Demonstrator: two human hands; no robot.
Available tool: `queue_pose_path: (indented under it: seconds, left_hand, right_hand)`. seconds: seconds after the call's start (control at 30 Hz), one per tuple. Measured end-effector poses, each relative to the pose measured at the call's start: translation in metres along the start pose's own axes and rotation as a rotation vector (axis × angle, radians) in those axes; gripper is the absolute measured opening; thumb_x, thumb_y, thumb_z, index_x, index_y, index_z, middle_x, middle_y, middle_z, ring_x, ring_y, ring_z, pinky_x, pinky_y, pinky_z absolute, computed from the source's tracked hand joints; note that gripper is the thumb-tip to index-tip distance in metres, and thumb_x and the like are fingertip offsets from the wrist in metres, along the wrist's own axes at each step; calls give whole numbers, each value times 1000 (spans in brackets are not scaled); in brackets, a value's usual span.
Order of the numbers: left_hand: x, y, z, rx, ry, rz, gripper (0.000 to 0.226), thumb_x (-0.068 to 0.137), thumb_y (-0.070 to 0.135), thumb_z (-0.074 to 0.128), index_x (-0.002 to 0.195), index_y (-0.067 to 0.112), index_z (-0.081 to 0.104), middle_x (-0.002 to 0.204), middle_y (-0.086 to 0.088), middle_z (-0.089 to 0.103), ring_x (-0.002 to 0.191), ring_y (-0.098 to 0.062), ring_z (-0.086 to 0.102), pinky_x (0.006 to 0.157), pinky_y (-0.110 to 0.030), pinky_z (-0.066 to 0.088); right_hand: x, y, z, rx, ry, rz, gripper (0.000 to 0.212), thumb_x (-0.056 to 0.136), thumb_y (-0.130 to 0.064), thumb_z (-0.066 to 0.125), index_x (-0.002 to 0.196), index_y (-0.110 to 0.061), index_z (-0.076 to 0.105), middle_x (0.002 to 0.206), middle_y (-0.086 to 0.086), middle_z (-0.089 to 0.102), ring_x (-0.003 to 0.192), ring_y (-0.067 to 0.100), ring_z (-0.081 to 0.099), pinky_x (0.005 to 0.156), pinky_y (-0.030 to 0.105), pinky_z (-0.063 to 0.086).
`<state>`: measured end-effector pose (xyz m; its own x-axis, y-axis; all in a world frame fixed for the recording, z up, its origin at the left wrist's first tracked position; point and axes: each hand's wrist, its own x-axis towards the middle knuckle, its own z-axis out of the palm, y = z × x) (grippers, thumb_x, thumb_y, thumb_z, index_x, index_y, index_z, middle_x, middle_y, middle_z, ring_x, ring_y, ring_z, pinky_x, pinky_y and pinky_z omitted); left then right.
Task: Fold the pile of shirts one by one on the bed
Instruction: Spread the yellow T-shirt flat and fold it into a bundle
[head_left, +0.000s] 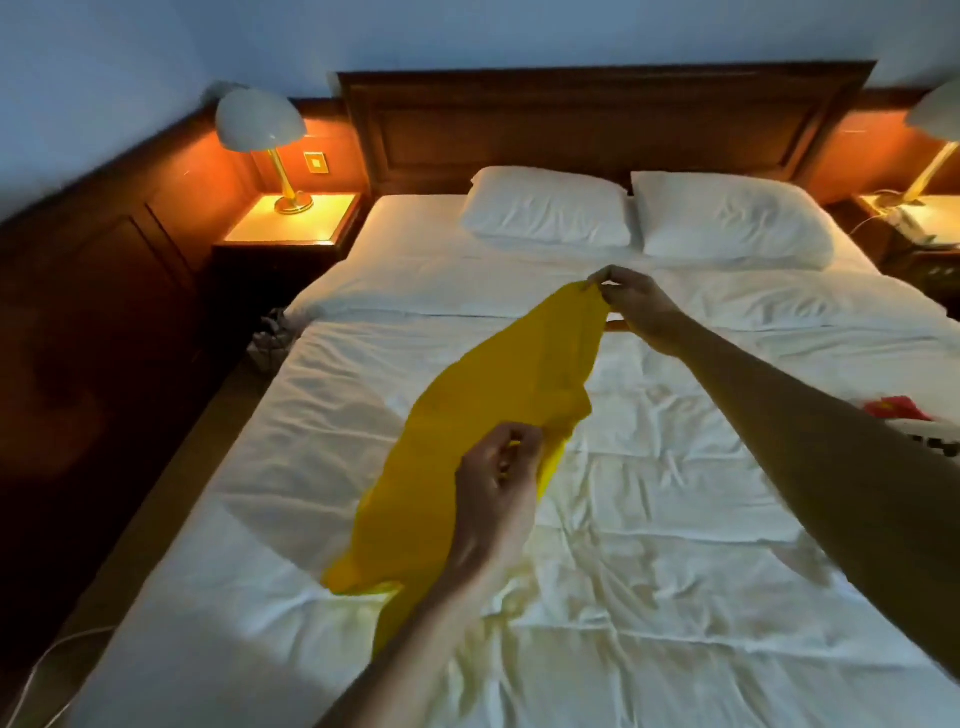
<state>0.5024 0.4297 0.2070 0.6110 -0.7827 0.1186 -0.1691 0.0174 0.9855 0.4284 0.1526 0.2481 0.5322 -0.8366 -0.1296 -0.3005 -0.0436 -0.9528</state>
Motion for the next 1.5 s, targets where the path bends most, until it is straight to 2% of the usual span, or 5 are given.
queue_pose_path:
  seconds: [0.37, 0.57, 1.0, 1.17, 1.5]
  left_hand:
    - [-99, -216, 298, 205, -360, -259, 31, 95, 47, 45, 100, 24, 65, 88, -3, 71, 84, -30, 63, 75, -41, 49]
    - [-142, -319, 342, 367, -664, -337, 40, 89, 33, 59, 129, 27, 55, 103, 7, 63, 101, -19, 60, 94, -33, 46]
    - [-172, -361, 376, 745, -781, -55, 32, 47, 33, 73, 76, 27, 62, 60, 9, 61, 56, -10, 62, 52, -21, 45]
    - [-155, -361, 378, 397, -1054, -306, 43, 85, 27, 63, 127, 23, 54, 98, 3, 64, 97, -22, 60, 88, -34, 48]
    - [45, -416, 214, 812, -368, -106, 31, 79, 32, 47, 94, 18, 71, 91, -7, 74, 88, -30, 69, 71, -38, 51]
  right_hand:
    - [-6, 356, -148, -51, 193, 398, 29, 95, 4, 36, 90, -10, 61, 70, 8, 47, 55, 11, 50, 47, 18, 42]
    - [-27, 512, -151, -30, 262, 611, 48, 99, -2, 47, 145, -15, 41, 135, 15, 53, 101, 25, 52, 72, 28, 48]
    - [-18, 526, -167, -557, 217, 623, 9, 81, -6, 62, 75, -10, 67, 86, 17, 66, 89, 34, 65, 69, 32, 48]
    - [-35, 540, -150, -776, 289, 495, 45, 93, -13, 58, 137, -12, 46, 138, 17, 48, 124, 38, 45, 92, 46, 42]
    - [-37, 507, 13, -966, -63, -42, 56, 91, -24, 64, 144, -13, 47, 155, 8, 38, 146, 31, 29, 113, 58, 27]
